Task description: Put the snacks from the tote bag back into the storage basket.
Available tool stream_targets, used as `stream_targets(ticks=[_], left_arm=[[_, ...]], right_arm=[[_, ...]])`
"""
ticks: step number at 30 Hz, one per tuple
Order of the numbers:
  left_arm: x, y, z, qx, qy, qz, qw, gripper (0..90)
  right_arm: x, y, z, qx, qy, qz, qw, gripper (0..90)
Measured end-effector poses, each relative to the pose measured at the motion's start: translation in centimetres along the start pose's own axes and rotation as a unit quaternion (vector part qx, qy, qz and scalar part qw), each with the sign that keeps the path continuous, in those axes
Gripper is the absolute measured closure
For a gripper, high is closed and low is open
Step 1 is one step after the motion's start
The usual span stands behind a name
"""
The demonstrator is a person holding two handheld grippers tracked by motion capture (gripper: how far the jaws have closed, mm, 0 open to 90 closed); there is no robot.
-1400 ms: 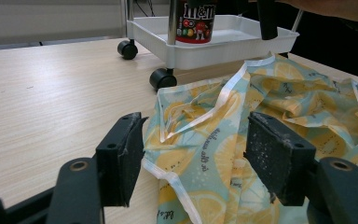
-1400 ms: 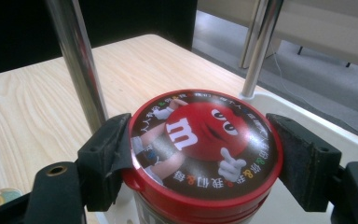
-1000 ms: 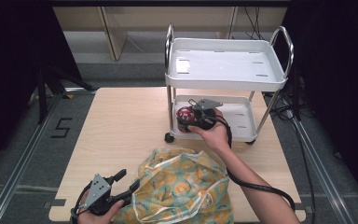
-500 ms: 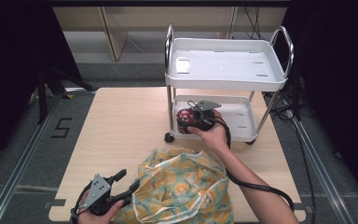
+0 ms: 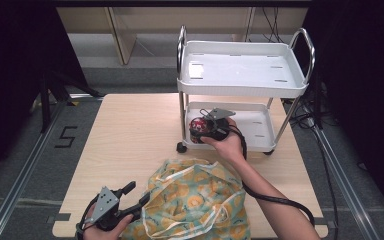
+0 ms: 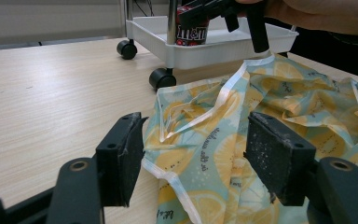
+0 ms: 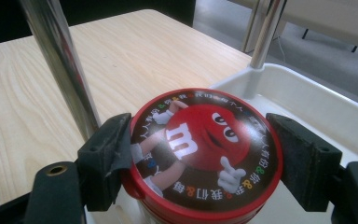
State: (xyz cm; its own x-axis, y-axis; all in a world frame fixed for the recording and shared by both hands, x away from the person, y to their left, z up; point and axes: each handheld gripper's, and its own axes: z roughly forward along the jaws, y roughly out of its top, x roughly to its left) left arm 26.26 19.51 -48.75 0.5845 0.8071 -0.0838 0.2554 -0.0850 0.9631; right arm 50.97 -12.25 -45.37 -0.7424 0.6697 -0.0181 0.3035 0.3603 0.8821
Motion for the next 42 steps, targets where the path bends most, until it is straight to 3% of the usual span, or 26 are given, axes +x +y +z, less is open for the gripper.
stream_targets(ticks=[8, 9, 13, 15, 17, 21, 22, 23, 27, 28, 30, 33, 34, 35, 37, 38, 40, 41, 42], left_arm=[[0.1, 0.0, 0.0, 0.0, -0.002, 0.005, 1.0, 36.2], [0.0, 0.0, 0.0, 0.0, 0.0, 0.0, 1.0, 36.2], [0.0, 0.0, 0.0, 0.001, 0.0, 0.0, 1.0, 36.2], [0.0, 0.0, 0.0, 0.0, 0.0, 0.0, 1.0, 36.2], [0.0, 0.0, 0.0, 0.0, 0.0, 0.002, 1.0, 36.2], [0.1, 0.0, 0.1, -0.008, -0.005, 0.002, 1.0, 36.2], [0.0, 0.0, 0.0, -0.001, 0.0, -0.001, 1.0, 36.2], [0.0, 0.0, 0.0, 0.0, 0.0, -0.001, 1.0, 36.2], [0.0, 0.0, 0.0, 0.0, -0.002, 0.005, 1.0, 36.2], [0.0, 0.0, 0.0, 0.0, 0.001, -0.001, 1.0, 36.2], [0.0, 0.0, 0.0, 0.001, 0.001, 0.001, 1.0, 36.2], [0.1, 0.0, 0.1, -0.002, -0.005, 0.008, 1.0, 36.2], [0.1, 0.0, 0.2, -0.006, -0.007, 0.009, 0.9999, 36.2], [0.0, 0.0, 0.1, -0.007, -0.004, 0.003, 1.0, 36.2], [0.2, 0.0, 0.2, -0.006, -0.008, 0.011, 0.9999, 36.2], [0.1, 0.0, 0.1, -0.004, -0.005, 0.008, 0.9999, 36.2], [0.1, 0.0, 0.2, -0.004, -0.005, 0.008, 0.9999, 36.2], [0.1, 0.0, 0.2, -0.005, -0.005, 0.008, 0.9999, 36.2], [0.0, 0.0, 0.0, 0.0, 0.0, 0.007, 1.0, 36.2]], right_arm=[[0.0, -0.1, 0.1, 0.0, 0.004, 0.003, 1.0, 26.4], [0.0, -0.1, 0.2, -0.001, -0.011, -0.004, 0.9999, 26.4], [0.0, -0.1, 0.2, 0.0, -0.013, -0.014, 0.9998, 26.3], [0.2, -0.2, 0.3, -0.004, -0.008, -0.001, 1.0, 26.3], [0.1, -0.1, 0.5, -0.002, -0.01, -0.019, 0.9998, 26.4], [0.5, 0.0, 0.3, -0.002, 0.006, -0.002, 1.0, 26.3], [0.3, -0.1, 0.5, -0.003, -0.008, -0.019, 0.9998, 26.3], [0.4, -0.1, 0.5, -0.004, -0.007, -0.02, 0.9998, 26.3], [0.6, -0.2, 0.5, -0.006, 0.0, -0.012, 0.9999, 26.0], [0.8, -0.2, 0.1, 0.0, 0.008, 0.008, 0.9999, 25.8], [0.8, -0.2, 0.2, -0.003, 0.013, 0.012, 0.9998, 24.9], [0.6, -0.3, 0.1, -0.002, -0.003, 0.006, 1.0, 22.4], [0.5, -0.2, 0.1, -0.004, -0.002, -0.001, 1.0, 21.7], [0.6, -0.2, -0.1, -0.001, -0.005, 0.005, 1.0, 20.8], [0.6, -0.1, -0.5, -0.002, 0.001, 0.008, 1.0, 19.8], [0.5, -0.1, -0.6, -0.006, -0.001, -0.011, 0.9999, 19.1], [0.6, -0.1, -0.8, -0.01, 0.006, -0.005, 0.9999, 18.6], [0.9, -0.2, -1.0, -0.007, -0.004, 0.006, 1.0, 18.3], [0.9, -0.2, -1.1, -0.01, -0.008, -0.004, 0.9999, 18.0]])
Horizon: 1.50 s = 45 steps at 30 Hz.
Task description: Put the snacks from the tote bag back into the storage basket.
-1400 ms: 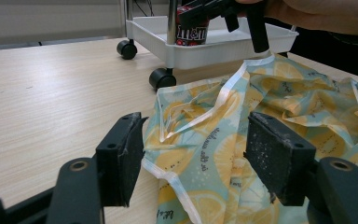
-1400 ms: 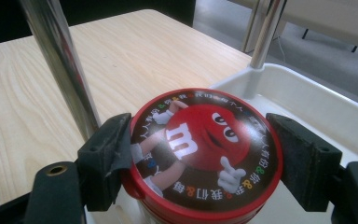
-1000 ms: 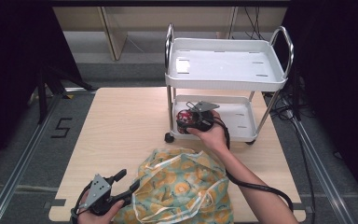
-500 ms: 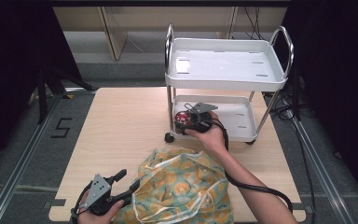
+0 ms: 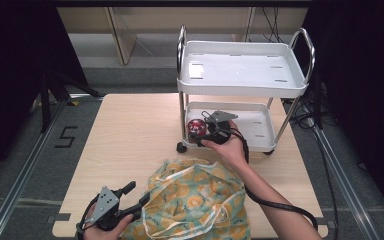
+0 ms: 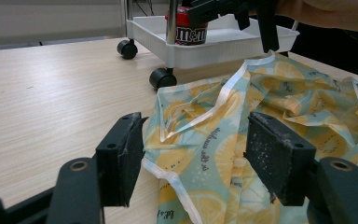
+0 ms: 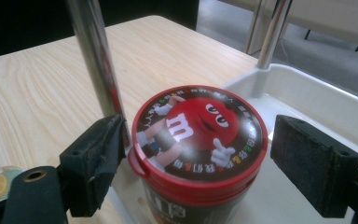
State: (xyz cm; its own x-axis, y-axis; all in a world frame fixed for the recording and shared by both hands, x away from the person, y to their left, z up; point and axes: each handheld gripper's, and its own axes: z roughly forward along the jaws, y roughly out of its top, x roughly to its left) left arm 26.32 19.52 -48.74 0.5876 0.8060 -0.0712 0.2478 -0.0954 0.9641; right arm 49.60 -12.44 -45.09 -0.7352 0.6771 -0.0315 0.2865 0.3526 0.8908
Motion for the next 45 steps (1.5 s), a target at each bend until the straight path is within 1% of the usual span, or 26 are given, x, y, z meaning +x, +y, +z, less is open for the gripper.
stream_targets(ticks=[1, 3, 4, 5, 6, 8, 9, 10, 11, 13, 14, 17, 18, 21, 22, 23, 24, 27, 29, 30, 31, 36, 39, 41, 44, 45], left_arm=[[0.0, 0.0, 0.0, 0.0, 0.0, -0.001, 1.0, 36.2], [-0.1, 0.0, 0.0, -0.001, 0.002, -0.007, 1.0, 36.2], [-0.1, 0.0, 0.0, -0.001, 0.002, -0.006, 1.0, 36.2], [-0.1, 0.0, 0.0, -0.002, 0.002, -0.007, 1.0, 36.2], [-0.1, 0.0, -0.1, -0.002, 0.002, -0.007, 1.0, 36.2], [0.0, 0.0, 0.0, -0.01, -0.003, -0.003, 0.9999, 36.2], [0.0, 0.0, 0.0, -0.008, -0.001, -0.006, 1.0, 36.2], [0.2, 0.0, -0.1, -0.005, -0.001, 0.003, 1.0, 36.2], [0.0, 0.0, -0.2, -0.003, 0.004, -0.009, 0.9999, 36.2], [0.1, 0.0, -0.2, -0.003, 0.005, -0.009, 0.9999, 36.2], [0.1, 0.0, -0.2, -0.004, 0.005, -0.008, 0.9999, 36.2], [0.0, -0.1, -0.2, -0.003, 0.005, -0.008, 0.9999, 36.2], [0.0, -0.1, -0.2, -0.005, 0.005, -0.007, 1.0, 36.2], [0.1, 0.0, -0.2, -0.005, 0.007, -0.006, 0.9999, 36.2], [0.1, 0.0, -0.3, -0.005, 0.007, -0.006, 0.9999, 36.2], [0.2, 0.0, -0.3, -0.005, 0.006, -0.001, 1.0, 36.2], [0.2, -0.1, -0.3, -0.005, 0.006, -0.006, 0.9999, 36.2], [0.2, 0.0, -0.2, -0.008, 0.005, -0.001, 1.0, 36.2], [0.0, 0.0, -0.4, -0.006, 0.01, -0.013, 0.9999, 36.2], [0.0, 0.0, -0.3, -0.009, 0.007, -0.012, 0.9999, 36.2], [0.1, 0.0, -0.3, -0.013, 0.006, -0.011, 0.9998, 36.2], [0.1, 0.0, -0.4, -0.015, 0.009, -0.009, 0.9998, 36.2], [0.0, 0.1, -0.5, -0.018, 0.008, -0.011, 0.9997, 36.2], [0.0, 0.1, -0.5, -0.016, 0.011, -0.011, 0.9998, 36.2], [0.0, 0.1, -0.4, -0.02, 0.009, -0.011, 0.9997, 36.2], [-0.1, 0.1, -0.4, -0.021, 0.009, -0.01, 0.9997, 36.2]], right_arm=[[0.1, 0.0, -0.2, 0.004, -0.004, 0.001, 1.0, 17.6], [0.3, 0.0, -0.6, -0.001, 0.012, 0.01, 0.9999, 17.6], [0.3, -0.1, -0.6, -0.001, -0.003, -0.002, 1.0, 17.6], [0.4, -0.1, -0.8, 0.001, -0.001, -0.004, 1.0, 17.6], [0.6, 0.0, -1.2, 0.001, 0.009, 0.008, 0.9999, 17.6], [0.6, -0.1, -1.4, 0.0, 0.003, -0.002, 1.0, 18.0], [0.6, -0.1, -1.6, -0.005, 0.009, -0.011, 0.9999, 18.2], [0.6, -0.1, -1.6, -0.005, 0.009, -0.011, 0.9999, 18.2], [0.8, -0.1, -1.9, 0.003, 0.003, 0.003, 1.0, 18.3], [0.8, -0.2, -2.3, 0.001, 0.0, -0.013, 0.9999, 18.3], [1.0, -0.2, -2.6, 0.002, 0.009, -0.006, 0.9999, 18.3], [1.1, -0.4, -3.2, 0.004, 0.005, -0.007, 1.0, 18.3], [1.4, -0.5, -3.6, 0.006, 0.009, 0.007, 0.9999, 18.3], [1.4, -0.7, -4.3, 0.001, 0.005, -0.011, 0.9999, 18.4], [1.7, -0.8, -4.7, 0.006, 0.01, 0.005, 0.9999, 18.5], [1.5, -0.8, -4.8, -0.001, 0.007, -0.009, 0.9999, 18.5], [1.7, -1.0, -5.2, 0.006, 0.011, 0.002, 0.9999, 18.6], [1.8, -1.2, -5.9, -0.001, 0.009, -0.006, 0.9999, 18.6], [1.9, -1.4, -6.3, -0.002, 0.012, -0.001, 0.9999, 18.6], [2.0, -1.5, -6.6, 0.003, 0.013, 0.004, 0.9999, 18.6], [2.1, -1.5, -6.7, -0.005, 0.015, -0.007, 0.9999, 18.6], [2.7, -1.9, -7.9, 0.005, 0.015, 0.009, 0.9998, 18.6], [2.8, -2.3, -8.3, -0.001, 0.02, 0.005, 0.9998, 18.6], [2.9, -2.5, -8.6, 0.001, 0.023, -0.009, 0.9997, 18.6], [3.1, -3.0, -9.2, -0.003, 0.019, -0.011, 0.9997, 18.6], [3.2, -3.2, -9.4, 0.001, 0.026, -0.007, 0.9996, 18.6]])
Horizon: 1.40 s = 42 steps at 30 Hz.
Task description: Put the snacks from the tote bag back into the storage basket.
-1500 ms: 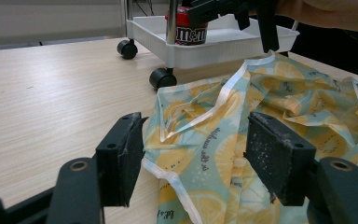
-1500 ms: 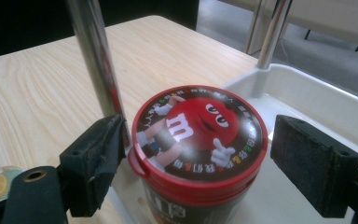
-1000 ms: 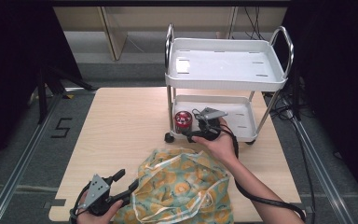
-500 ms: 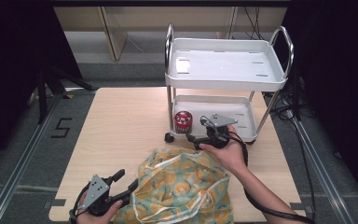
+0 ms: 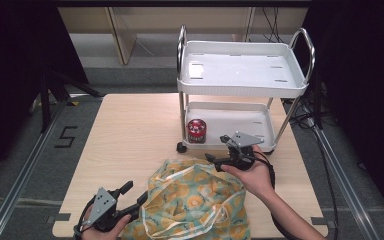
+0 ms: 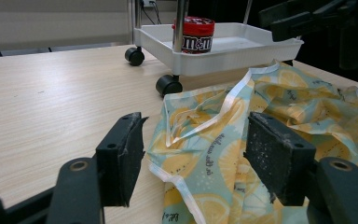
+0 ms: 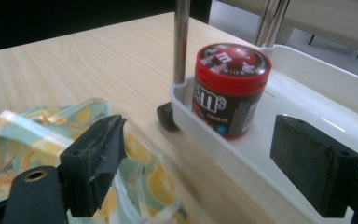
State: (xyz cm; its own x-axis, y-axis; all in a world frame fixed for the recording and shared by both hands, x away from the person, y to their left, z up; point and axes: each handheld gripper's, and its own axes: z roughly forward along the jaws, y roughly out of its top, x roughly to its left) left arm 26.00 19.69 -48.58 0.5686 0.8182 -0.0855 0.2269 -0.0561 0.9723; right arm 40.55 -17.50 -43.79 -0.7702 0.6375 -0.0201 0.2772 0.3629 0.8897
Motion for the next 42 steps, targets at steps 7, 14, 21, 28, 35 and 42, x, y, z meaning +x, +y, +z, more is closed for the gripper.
stream_targets(ticks=[7, 14, 21, 28, 35, 42], left_arm=[[0.0, 0.0, -0.1, 0.005, 0.005, -0.001, 1.0, 36.2], [-0.1, 0.0, -0.1, 0.006, 0.007, -0.001, 1.0, 36.2], [0.0, 0.0, 0.0, 0.0, 0.002, 0.001, 1.0, 36.2], [0.0, 0.0, 0.0, 0.0, 0.004, 0.0, 1.0, 36.3], [0.0, 0.0, 0.0, -0.001, 0.005, 0.0, 1.0, 36.2], [-0.1, 0.0, -0.1, 0.006, 0.009, -0.001, 0.9999, 36.2]], right_arm=[[0.2, -1.4, -1.3, 0.0, -0.009, 0.005, 0.9999, 18.6], [0.4, -2.6, -2.2, -0.001, -0.01, 0.007, 0.9999, 18.7], [0.4, -3.3, -3.1, -0.002, -0.012, -0.002, 0.9999, 18.7], [0.9, -4.1, -4.0, 0.001, -0.007, -0.003, 1.0, 18.7], [1.2, -4.9, -5.2, 0.006, -0.009, 0.003, 0.9999, 18.6], [1.4, -6.1, -6.0, 0.007, -0.008, 0.006, 0.9999, 18.6]])
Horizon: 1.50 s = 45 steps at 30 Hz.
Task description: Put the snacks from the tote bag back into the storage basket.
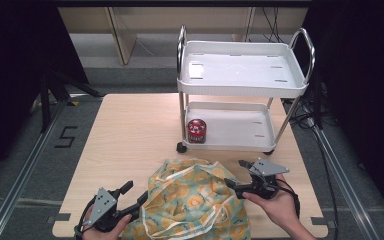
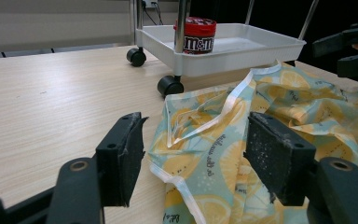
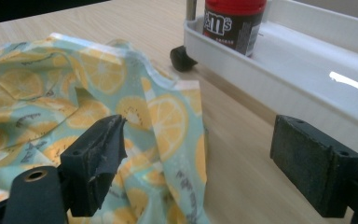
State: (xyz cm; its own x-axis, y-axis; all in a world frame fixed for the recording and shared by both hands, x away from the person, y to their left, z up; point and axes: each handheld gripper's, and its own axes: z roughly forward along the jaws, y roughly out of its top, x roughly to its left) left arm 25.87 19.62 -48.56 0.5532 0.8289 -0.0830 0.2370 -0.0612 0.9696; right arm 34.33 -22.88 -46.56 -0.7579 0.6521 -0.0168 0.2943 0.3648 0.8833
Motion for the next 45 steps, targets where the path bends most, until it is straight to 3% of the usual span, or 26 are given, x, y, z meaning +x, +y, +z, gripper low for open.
stream_targets(ticks=[3, 4, 8, 9, 13, 16, 19, 20, 21, 22, 23, 24, 27, 33, 35, 37, 38, 40, 41, 42, 43, 45], left_arm=[[0.0, 0.0, 0.0, 0.0, 0.001, 0.0, 1.0, 36.2], [0.0, 0.0, 0.0, 0.0, 0.001, 0.0, 1.0, 36.2], [0.0, 0.0, 0.0, 0.0, 0.001, 0.0, 1.0, 36.2], [0.0, 0.0, 0.0, 0.0, 0.001, -0.001, 1.0, 36.2], [0.0, 0.0, 0.0, 0.0, 0.001, 0.0, 1.0, 36.2], [0.0, 0.0, 0.0, 0.0, 0.002, -0.001, 1.0, 36.2], [0.1, -0.1, 0.1, -0.003, 0.0, -0.001, 1.0, 36.2], [0.0, -0.1, 0.1, -0.002, 0.0, 0.0, 1.0, 36.2], [0.0, 0.0, 0.0, 0.002, 0.002, -0.001, 1.0, 36.2], [0.0, -0.1, 0.0, 0.002, 0.001, -0.001, 1.0, 36.2], [0.0, -0.1, 0.0, 0.002, 0.002, 0.0, 1.0, 36.2], [0.0, -0.1, 0.1, 0.001, 0.001, -0.001, 1.0, 36.2], [0.1, -0.1, 0.1, -0.003, -0.002, -0.001, 1.0, 36.2], [0.1, -0.1, 0.2, -0.004, -0.008, 0.006, 0.9999, 36.2], [0.1, -0.1, 0.2, -0.002, -0.009, 0.004, 0.9999, 36.2], [0.1, -0.2, 0.1, 0.003, -0.007, 0.003, 1.0, 36.2], [0.1, -0.2, 0.1, 0.004, -0.007, 0.003, 1.0, 36.2], [0.1, -0.2, 0.2, 0.005, -0.008, 0.002, 1.0, 36.2], [0.1, -0.2, 0.2, 0.005, -0.008, 0.003, 0.9999, 36.2], [0.1, -0.2, 0.3, 0.002, -0.01, 0.002, 0.9999, 36.2], [0.1, -0.2, 0.3, 0.0, -0.012, 0.001, 0.9999, 36.2], [0.2, -0.3, 0.4, -0.001, -0.014, 0.002, 0.9999, 36.2]], right_arm=[[-0.1, -0.4, -0.2, -0.003, -0.004, 0.001, 1.0, 18.7], [0.1, -0.5, -0.4, 0.003, -0.005, 0.018, 0.9998, 18.7], [-0.2, -0.8, -0.7, -0.001, -0.007, 0.006, 1.0, 18.7], [0.0, -0.9, -0.8, 0.003, -0.004, 0.021, 0.9998, 18.7], [-0.3, -1.4, -1.0, 0.003, -0.008, 0.01, 0.9999, 18.6], [-0.1, -1.9, -1.3, 0.013, -0.005, 0.024, 0.9996, 18.7], [-0.2, -2.4, -1.5, 0.015, -0.005, 0.024, 0.9996, 18.6], [-0.4, -2.6, -1.5, 0.01, -0.002, 0.015, 0.9998, 18.7], [-0.1, -2.9, -1.6, 0.014, -0.004, 0.031, 0.9994, 18.7], [-0.3, -3.1, -1.7, 0.013, -0.01, 0.019, 0.9997, 18.7], [-0.1, -3.2, -1.8, 0.021, -0.002, 0.038, 0.9991, 18.7], [-0.4, -3.6, -2.0, 0.015, -0.009, 0.025, 0.9995, 18.7], [-0.3, -3.8, -2.1, 0.016, -0.006, 0.035, 0.9993, 18.8], [-0.3, -3.9, -2.3, -0.012, 0.003, 0.043, 0.999, 20.4], [-0.2, -3.8, -2.4, -0.026, 0.007, 0.037, 0.9989, 24.8], [0.1, -3.6, -2.7, -0.035, 0.002, 0.046, 0.9983, 28.1], [0.0, -3.5, -2.9, -0.043, 0.002, 0.037, 0.9984, 31.0], [0.1, -3.4, -3.0, -0.056, 0.006, 0.046, 0.9974, 34.3], [0.1, -3.4, -3.2, -0.058, 0.007, 0.046, 0.9973, 35.3], [0.3, -3.4, -3.3, -0.053, 0.008, 0.063, 0.9966, 35.8], [0.0, -3.5, -3.3, -0.059, 0.001, 0.047, 0.9971, 36.6], [0.0, -3.7, -3.3, -0.057, 0.008, 0.052, 0.997, 37.0]])
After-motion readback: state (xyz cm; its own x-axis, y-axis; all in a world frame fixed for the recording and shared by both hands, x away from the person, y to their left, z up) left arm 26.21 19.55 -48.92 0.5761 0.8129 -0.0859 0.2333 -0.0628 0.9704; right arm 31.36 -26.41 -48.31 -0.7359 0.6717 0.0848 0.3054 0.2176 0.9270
